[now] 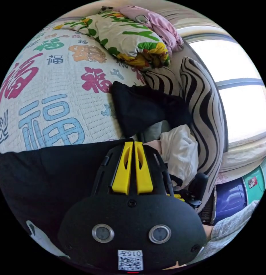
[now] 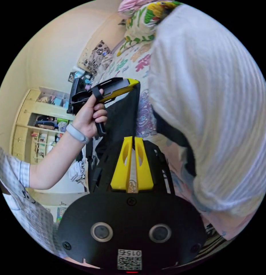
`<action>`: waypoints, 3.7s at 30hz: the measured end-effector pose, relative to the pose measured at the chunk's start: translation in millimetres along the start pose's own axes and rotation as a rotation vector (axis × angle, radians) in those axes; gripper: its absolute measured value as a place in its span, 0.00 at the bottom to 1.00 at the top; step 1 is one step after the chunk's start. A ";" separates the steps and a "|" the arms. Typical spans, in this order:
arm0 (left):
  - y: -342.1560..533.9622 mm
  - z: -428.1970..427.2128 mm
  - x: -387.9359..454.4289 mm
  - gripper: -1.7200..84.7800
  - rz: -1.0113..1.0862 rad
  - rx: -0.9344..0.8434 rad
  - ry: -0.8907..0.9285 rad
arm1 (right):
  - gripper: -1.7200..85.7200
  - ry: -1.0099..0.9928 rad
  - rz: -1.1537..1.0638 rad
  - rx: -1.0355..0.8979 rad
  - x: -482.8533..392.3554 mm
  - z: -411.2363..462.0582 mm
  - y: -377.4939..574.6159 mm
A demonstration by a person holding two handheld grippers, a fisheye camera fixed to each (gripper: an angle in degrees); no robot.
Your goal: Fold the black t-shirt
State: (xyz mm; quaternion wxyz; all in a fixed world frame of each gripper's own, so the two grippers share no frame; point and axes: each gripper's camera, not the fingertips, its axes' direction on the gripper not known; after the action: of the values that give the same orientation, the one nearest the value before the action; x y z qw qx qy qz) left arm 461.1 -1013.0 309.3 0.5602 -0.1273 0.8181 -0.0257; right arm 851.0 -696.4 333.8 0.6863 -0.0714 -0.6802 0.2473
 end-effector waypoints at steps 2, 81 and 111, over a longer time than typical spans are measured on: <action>-10.4 21.7 11.5 0.02 0.042 -0.093 -0.103 | 0.02 0.004 0.028 -0.016 8.7 6.6 -6.4; 665.0 -814.4 -457.7 0.01 -0.874 0.964 0.253 | 0.02 0.076 -0.824 -0.651 -534.0 912.8 -147.6; 337.1 -787.1 -350.7 0.12 0.007 0.060 -0.297 | 0.13 0.565 -0.711 -0.709 -278.8 668.5 -220.6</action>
State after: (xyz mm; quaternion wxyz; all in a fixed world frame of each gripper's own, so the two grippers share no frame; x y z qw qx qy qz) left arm -206.8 -683.3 858.1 0.6786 -0.1099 0.7256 -0.0290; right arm 269.9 -1168.9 222.3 0.8164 -0.1274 -0.4940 -0.2707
